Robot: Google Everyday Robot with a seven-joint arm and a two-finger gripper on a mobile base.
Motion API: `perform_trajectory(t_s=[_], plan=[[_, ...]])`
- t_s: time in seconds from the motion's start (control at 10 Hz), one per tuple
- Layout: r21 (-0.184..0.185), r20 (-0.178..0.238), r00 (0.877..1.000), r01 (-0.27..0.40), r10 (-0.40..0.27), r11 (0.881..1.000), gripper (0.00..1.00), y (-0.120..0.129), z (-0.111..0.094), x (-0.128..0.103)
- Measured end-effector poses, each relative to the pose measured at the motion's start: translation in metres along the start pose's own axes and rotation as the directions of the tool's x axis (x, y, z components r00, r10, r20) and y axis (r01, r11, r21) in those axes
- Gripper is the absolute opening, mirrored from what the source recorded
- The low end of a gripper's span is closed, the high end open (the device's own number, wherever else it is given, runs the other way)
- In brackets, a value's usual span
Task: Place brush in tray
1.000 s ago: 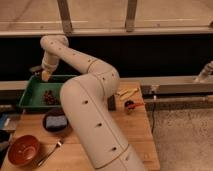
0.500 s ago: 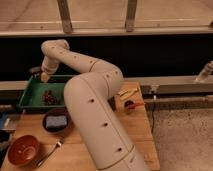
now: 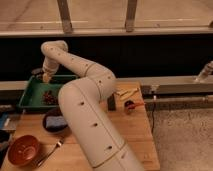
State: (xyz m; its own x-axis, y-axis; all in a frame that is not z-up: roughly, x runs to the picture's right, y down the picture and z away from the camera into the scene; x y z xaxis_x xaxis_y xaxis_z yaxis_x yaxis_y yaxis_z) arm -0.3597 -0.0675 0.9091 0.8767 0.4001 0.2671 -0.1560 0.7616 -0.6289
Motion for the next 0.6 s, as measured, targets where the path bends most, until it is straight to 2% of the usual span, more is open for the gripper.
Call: perform_trajectory(t_s=[0.6], plan=[[0.000, 0.000, 1.000, 0.001, -0.001, 1.000, 0.04, 0.0005, 0.0008, -0.0005]])
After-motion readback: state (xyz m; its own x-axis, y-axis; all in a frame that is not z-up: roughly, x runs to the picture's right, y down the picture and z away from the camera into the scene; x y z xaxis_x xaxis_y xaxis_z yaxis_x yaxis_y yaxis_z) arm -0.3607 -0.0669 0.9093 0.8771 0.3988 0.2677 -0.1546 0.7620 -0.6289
